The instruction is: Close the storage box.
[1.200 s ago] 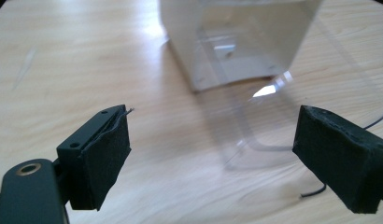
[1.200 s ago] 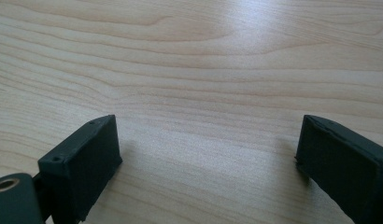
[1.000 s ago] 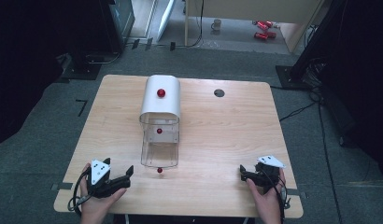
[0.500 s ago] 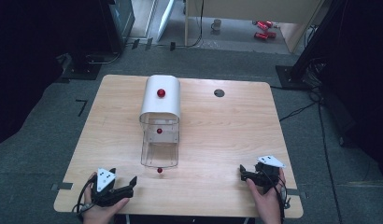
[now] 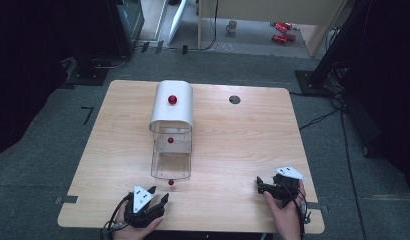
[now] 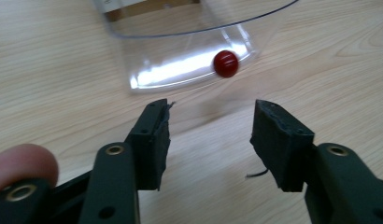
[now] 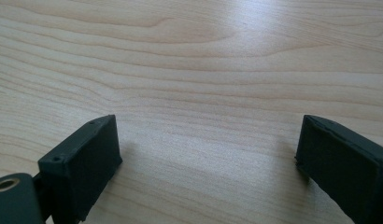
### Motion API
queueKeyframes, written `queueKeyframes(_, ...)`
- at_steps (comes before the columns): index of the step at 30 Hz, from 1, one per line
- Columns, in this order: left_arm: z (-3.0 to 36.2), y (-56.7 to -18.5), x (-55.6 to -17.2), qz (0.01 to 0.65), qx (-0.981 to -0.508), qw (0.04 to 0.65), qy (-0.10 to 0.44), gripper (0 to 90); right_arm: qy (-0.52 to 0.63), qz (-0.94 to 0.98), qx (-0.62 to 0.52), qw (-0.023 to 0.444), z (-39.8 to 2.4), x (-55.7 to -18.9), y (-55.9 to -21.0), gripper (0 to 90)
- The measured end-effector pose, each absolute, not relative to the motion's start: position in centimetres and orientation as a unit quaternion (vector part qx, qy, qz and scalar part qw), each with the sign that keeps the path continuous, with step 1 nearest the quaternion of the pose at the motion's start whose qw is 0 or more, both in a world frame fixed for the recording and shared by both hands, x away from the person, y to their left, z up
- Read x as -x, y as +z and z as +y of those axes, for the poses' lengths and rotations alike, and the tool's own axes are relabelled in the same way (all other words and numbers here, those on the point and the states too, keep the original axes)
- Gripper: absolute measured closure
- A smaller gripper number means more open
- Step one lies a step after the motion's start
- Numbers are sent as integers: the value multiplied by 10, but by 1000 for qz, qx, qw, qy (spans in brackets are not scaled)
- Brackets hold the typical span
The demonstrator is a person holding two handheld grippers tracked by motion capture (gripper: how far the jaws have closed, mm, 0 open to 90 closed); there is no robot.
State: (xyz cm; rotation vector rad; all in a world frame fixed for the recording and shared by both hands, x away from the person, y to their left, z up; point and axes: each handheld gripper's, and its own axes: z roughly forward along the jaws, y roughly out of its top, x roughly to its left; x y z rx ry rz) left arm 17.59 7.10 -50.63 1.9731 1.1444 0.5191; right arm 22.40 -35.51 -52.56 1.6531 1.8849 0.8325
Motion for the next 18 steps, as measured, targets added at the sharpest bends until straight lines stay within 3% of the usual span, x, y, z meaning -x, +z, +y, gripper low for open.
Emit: queueKeyframes(18, 45, -510, -194, 484, -760, 375, 219, 673, 306, 694, -603, 247, -355, -224, -526, 63)
